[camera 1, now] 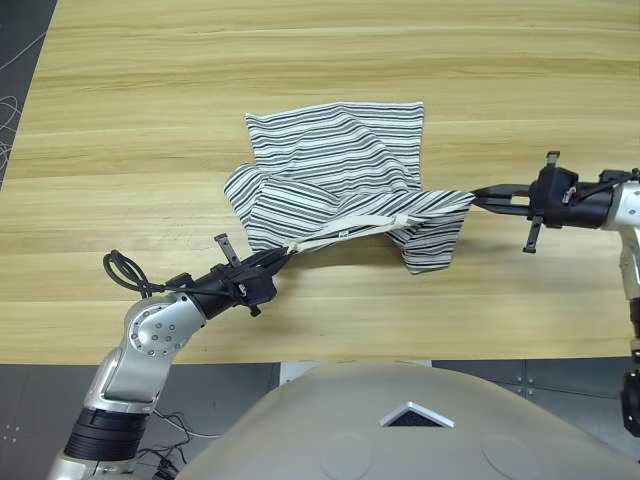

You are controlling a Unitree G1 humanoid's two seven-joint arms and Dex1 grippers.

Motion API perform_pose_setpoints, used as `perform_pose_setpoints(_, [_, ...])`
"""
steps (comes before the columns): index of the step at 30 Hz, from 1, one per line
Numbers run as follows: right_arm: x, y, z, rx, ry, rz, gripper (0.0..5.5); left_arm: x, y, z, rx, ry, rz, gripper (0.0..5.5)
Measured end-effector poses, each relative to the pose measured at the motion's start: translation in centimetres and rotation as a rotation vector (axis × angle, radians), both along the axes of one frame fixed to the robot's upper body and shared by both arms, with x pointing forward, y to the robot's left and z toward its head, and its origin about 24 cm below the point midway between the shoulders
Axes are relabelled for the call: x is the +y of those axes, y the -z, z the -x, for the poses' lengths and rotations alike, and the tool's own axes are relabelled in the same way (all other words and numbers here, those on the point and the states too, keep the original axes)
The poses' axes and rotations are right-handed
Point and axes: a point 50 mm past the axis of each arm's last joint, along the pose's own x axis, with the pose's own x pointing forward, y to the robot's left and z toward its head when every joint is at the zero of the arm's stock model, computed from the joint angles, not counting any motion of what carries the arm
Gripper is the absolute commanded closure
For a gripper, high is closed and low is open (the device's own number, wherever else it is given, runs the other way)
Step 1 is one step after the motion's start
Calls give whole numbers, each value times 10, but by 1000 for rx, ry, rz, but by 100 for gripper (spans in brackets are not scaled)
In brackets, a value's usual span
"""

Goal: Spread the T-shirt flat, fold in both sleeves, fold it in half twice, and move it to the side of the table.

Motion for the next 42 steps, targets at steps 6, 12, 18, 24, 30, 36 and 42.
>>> perform_pose_setpoints(6, [38, 8, 16, -150, -210, 179, 538, 0, 0, 1, 4, 0, 0, 540])
perform_pose_setpoints(12, [74, 9, 71, 40, -451, -22, 538, 0, 1, 2, 9, 0, -2, 540])
perform_pose_setpoints(18, [76, 19, 74, 202, -383, -113, 450, 1, 1, -1, 2, 1, -13, 540])
perform_pose_setpoints(24, [69, 34, 76, 317, -308, -103, 332, 2, 3, -1, 4, 0, -23, 540])
perform_pose_setpoints(30, [61, 24, 91, 552, -350, -229, 227, 3, 4, 2, 23, 5, -31, 540])
perform_pose_setpoints(36, [53, 0, 71, 542, -260, -386, 161, 5, 10, 35, 203, 106, -71, 540])
perform_pose_setpoints(42, [46, 6, 35, 291, -50, -300, 161, 1, 4, 65, 329, 205, -82, 540])
